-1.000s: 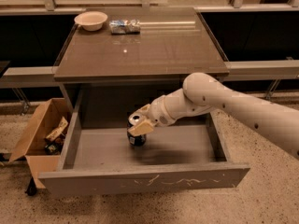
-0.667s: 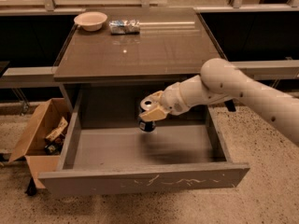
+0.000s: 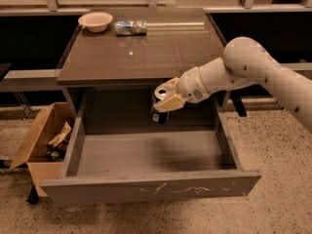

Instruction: Pick pepsi can from top drawer and place on counter

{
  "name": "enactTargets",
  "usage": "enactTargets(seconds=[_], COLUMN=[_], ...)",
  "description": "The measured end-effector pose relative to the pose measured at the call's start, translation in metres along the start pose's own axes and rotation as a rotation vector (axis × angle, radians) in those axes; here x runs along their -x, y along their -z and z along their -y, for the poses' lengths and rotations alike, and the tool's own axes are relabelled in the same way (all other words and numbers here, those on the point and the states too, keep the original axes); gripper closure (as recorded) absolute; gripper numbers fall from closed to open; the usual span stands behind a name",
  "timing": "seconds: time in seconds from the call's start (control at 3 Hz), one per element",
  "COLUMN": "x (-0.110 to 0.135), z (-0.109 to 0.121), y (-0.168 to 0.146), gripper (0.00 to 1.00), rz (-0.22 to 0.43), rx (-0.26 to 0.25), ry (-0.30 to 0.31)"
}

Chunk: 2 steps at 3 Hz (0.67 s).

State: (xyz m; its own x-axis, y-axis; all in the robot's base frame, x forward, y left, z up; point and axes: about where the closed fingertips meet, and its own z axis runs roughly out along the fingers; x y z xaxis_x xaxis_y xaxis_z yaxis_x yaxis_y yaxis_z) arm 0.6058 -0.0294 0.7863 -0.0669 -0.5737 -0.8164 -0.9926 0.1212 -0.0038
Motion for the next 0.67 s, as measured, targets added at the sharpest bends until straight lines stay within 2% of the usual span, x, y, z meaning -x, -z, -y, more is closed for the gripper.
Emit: enactTargets(seconds=[0.33, 0.67], x=[0.035, 0.091], z=[-0.01, -0.016], y=[0.027, 0.079], gripper=[1.0, 1.0], rz=[-0.011, -0.013], rx=[-0.011, -0.057], ry=[0.026, 0.049])
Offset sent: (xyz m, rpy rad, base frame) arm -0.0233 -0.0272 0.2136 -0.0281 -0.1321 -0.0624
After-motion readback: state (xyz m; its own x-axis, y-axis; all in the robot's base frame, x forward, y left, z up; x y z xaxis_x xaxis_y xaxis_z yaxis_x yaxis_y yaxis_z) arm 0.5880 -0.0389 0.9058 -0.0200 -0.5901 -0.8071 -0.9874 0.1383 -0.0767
